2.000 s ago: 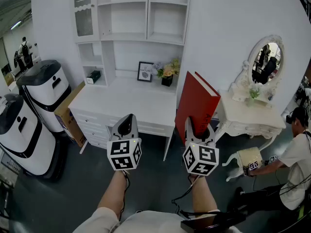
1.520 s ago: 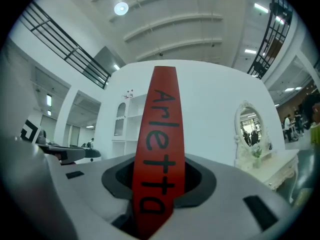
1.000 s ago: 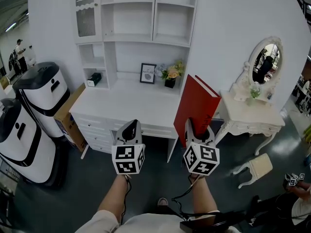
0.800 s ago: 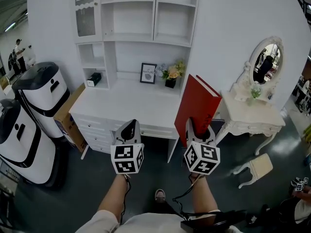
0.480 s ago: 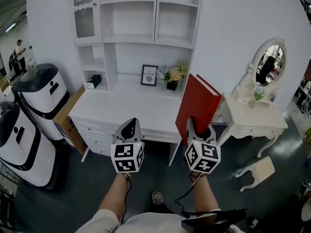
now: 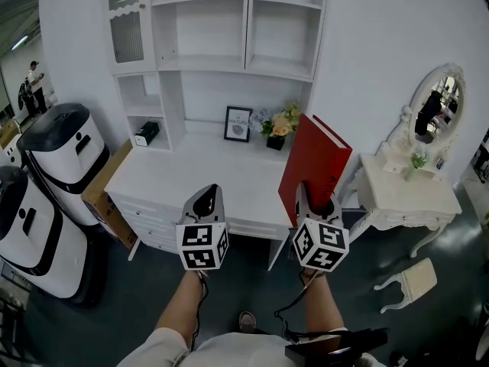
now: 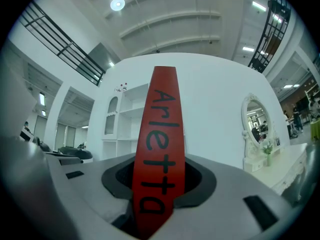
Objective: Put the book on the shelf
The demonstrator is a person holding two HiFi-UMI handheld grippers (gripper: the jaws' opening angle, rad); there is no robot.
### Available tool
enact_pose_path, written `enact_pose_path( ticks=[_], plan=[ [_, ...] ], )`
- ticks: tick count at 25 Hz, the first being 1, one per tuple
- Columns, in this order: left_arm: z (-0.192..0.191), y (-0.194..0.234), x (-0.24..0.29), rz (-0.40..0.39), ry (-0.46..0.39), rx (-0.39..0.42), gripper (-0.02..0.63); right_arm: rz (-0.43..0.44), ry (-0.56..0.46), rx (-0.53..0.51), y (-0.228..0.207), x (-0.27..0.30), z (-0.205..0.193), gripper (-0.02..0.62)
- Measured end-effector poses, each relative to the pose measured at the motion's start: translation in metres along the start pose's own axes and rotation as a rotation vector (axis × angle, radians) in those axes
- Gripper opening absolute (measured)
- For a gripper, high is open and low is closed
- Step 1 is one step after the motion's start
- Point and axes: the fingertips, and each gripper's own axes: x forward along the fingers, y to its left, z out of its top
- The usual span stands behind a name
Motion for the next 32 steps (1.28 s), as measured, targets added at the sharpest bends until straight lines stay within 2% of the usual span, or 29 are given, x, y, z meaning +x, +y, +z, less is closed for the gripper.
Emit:
enact_pose_path(
  ticks=[14,19,32],
  plan=[
    [-0.005,0.002,0.102,0.022,0.01,-0.03,0.0,0.023,0.025,-0.017,-0.042,0.089,-0.013,0.175],
    [0.0,0.001,0.134,0.022,-0.001,-0.016,0.002,0.023,0.016,-0.023,-0.055,0.119,-0.01,0.175],
    [0.004,0.012,0.188,0.063,0.004,0.008,0.002,0.034,-0.003,-0.004,-0.079,0.175,-0.009,0.175]
  ],
)
